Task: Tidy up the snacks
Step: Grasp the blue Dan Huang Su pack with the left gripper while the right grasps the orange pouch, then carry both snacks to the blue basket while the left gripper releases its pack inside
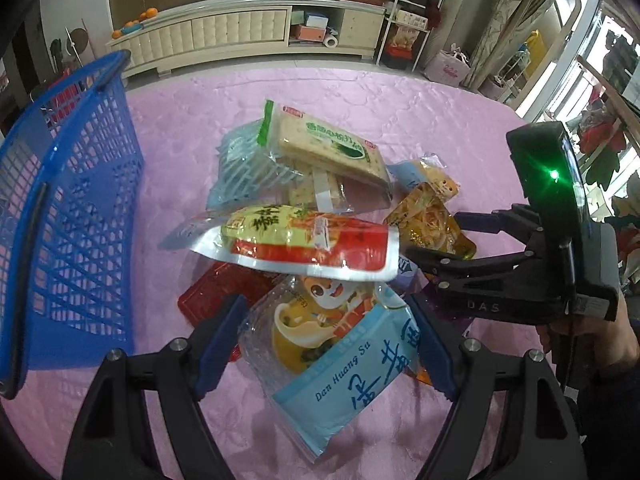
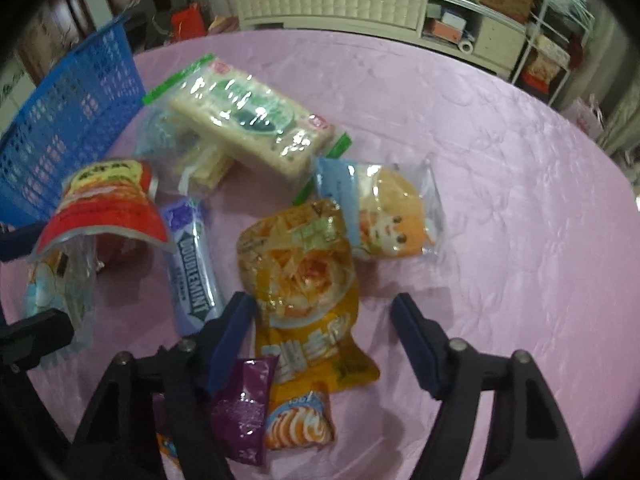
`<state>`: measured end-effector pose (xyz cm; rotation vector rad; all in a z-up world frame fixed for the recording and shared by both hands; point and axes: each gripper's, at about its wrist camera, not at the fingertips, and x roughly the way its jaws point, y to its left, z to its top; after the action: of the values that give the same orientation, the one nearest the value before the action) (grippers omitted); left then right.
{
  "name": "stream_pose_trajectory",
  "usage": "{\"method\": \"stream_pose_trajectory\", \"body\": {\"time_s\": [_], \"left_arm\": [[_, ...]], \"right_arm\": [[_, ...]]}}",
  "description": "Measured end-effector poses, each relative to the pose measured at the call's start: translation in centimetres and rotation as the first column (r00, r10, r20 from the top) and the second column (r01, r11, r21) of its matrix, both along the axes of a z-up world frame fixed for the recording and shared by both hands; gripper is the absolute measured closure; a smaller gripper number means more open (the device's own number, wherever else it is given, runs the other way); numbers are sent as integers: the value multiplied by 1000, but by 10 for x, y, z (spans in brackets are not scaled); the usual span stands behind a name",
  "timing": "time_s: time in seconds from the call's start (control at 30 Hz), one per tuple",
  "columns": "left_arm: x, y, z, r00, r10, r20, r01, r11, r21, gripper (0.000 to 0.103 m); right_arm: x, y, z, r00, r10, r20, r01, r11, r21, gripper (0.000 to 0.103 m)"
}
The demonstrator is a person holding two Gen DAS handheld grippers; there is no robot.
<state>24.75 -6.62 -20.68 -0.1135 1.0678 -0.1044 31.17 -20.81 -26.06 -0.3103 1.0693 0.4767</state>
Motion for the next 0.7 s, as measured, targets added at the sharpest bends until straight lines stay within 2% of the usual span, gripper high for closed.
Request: {"method": "stream_pose_trajectory", "body": {"time_s": [0.07, 0.1, 0.13, 0.27, 0.33, 0.5, 0.7], "left_arm": [[1, 0, -2, 1000, -1, -2, 1, 1000, -4, 24], [-1, -1, -3, 1000, -4, -2, 4, 1000, -4, 24], [-2, -1, -2, 1000, -5, -2, 5, 1000, -2, 24], [-7, -5, 3, 1000, -15, 13, 15, 1000, -6, 24], [-11, -8, 10, 999, -29, 32, 29, 1000, -4, 24], [-20, -13, 27, 997, -40, 69, 40, 999, 2, 24], [-41, -18, 63, 989, -50, 141, 50, 999, 3, 24]], "right_arm": [[-2, 7, 1, 999, 39, 18, -39, 999, -19, 44], [-3, 8, 2, 999, 47, 25, -46, 999, -18, 62], [-3, 9, 3, 999, 50, 18, -50, 999, -8, 64], [-10, 1, 2, 998, 69, -10, -68, 997, 47, 68], [-13, -7, 10, 999, 41, 4, -41, 996, 79, 68], [-27, -19, 39, 999, 1, 39, -7, 989, 148, 68], [-62, -18, 75, 996, -8, 91, -7, 988, 155, 68]]}}
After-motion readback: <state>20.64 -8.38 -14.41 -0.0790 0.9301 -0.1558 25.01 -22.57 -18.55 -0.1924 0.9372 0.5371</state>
